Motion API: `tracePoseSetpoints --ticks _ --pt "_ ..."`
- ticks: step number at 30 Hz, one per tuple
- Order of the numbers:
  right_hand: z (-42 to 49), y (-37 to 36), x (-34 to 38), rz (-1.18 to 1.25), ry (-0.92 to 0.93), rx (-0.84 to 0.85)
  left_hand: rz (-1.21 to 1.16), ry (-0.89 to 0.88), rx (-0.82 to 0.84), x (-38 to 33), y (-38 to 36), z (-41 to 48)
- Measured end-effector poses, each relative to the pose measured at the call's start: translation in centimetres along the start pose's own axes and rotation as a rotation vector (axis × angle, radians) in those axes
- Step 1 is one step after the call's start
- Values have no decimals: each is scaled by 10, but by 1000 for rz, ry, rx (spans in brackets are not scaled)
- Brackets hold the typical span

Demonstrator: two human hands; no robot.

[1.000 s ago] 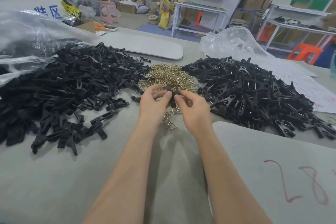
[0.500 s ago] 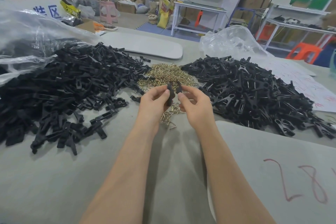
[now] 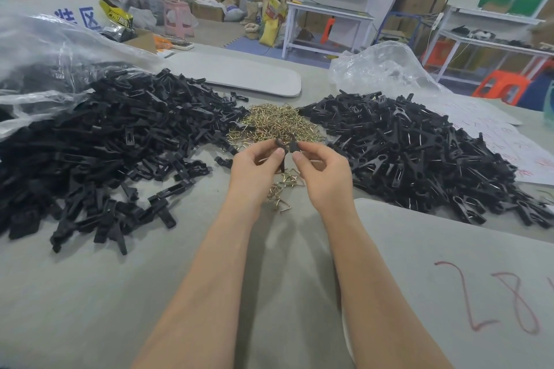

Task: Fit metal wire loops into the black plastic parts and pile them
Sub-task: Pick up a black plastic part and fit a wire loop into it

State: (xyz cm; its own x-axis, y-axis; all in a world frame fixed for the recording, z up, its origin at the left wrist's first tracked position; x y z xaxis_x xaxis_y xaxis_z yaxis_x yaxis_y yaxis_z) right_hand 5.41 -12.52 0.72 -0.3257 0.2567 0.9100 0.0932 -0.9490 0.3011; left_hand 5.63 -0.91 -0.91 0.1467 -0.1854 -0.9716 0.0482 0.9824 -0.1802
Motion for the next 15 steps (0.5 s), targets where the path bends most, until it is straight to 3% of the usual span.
tracePoseSetpoints --ticks 15 --pt "1 4 3 -6 6 28 -84 -15 67 -2 -3 -2"
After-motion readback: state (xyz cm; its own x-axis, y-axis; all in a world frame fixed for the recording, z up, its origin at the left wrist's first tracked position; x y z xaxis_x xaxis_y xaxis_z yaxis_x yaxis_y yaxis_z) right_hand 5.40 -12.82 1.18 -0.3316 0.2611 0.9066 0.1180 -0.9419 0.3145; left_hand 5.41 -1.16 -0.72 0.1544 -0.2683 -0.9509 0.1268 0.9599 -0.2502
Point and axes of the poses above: each hand's wrist, its own z-axis towards the middle knuckle, its own y-axis out of the back of the hand, x = y × z, the point moved 2 cm from there along z, towards the middle knuckle, and after that the axes turned 15 degrees about x, right-handed, at the moved point
